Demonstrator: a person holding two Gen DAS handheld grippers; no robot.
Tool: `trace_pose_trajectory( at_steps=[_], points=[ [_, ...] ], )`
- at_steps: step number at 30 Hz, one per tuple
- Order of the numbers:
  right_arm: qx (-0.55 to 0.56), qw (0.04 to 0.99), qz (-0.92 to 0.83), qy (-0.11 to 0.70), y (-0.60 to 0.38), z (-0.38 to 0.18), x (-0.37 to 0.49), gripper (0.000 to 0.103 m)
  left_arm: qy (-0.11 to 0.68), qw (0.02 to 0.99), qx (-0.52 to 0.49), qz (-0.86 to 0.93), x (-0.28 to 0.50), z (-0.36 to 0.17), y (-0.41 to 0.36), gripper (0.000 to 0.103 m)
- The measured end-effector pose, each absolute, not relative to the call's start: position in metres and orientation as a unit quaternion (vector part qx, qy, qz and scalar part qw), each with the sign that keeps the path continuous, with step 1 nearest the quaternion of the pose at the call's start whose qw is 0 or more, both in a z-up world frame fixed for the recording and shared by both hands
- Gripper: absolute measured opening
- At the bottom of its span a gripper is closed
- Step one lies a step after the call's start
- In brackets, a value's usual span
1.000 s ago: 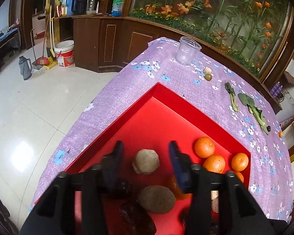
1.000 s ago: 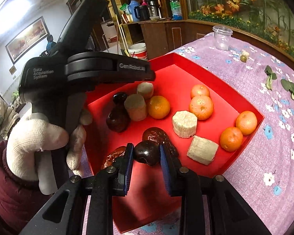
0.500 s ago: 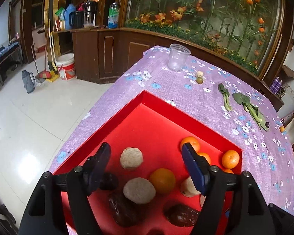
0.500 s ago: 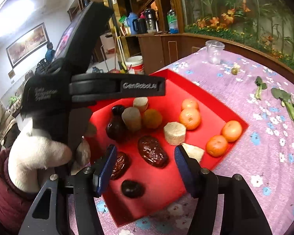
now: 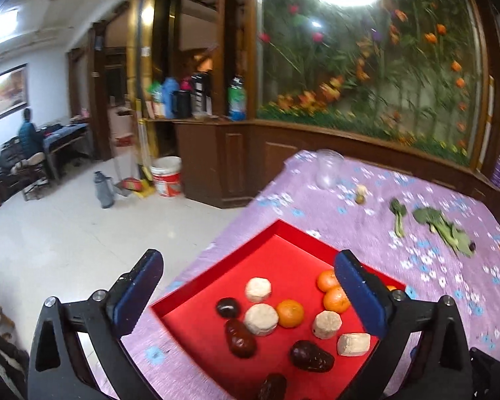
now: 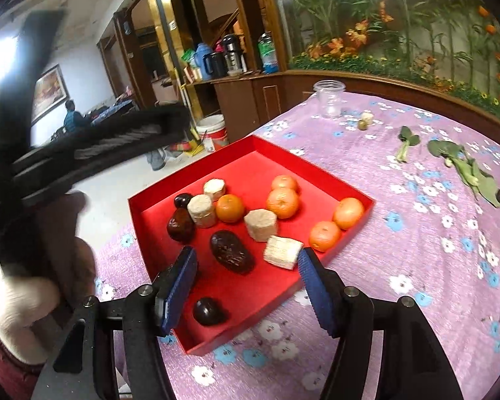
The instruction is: Organize fruits
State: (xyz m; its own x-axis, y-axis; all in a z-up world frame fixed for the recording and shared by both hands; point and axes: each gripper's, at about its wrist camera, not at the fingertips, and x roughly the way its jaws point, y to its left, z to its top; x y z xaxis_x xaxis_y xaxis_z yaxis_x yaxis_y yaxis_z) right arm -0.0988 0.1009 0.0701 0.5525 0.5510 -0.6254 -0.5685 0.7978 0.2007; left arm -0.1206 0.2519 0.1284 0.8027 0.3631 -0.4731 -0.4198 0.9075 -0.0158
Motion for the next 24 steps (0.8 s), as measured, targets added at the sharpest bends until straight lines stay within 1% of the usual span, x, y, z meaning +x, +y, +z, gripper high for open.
trace_pose_trajectory(
  at_steps=[4, 10, 17, 24],
  points=[
    [-0.004, 0.885, 0.312, 0.345, 0.09, 0.073, -0.106, 0.069, 0.216, 0.948, -0.066, 0.225, -0.139, 0.137, 0.247, 0.103],
    [-0.001, 0.89, 0.308, 0.336, 0.084, 0.077, -0.117, 0.072, 0.176, 0.948, -0.032, 0.265, -0.16, 0.145, 0.231, 0.103],
    [-0.011, 0.896, 0.3, 0.327, 0.084, 0.079, -0.125, 0.076, 0.207, 0.95, -0.045, 0.232, -0.161, 0.142, 0.226, 0.103],
    [-0.011, 0.903, 0.272, 0.333, 0.076, 0.073, -0.123, 0.079, 0.242, 0.944, -0.052, 0.219, -0.162, 0.127, 0.225, 0.103]
  ],
)
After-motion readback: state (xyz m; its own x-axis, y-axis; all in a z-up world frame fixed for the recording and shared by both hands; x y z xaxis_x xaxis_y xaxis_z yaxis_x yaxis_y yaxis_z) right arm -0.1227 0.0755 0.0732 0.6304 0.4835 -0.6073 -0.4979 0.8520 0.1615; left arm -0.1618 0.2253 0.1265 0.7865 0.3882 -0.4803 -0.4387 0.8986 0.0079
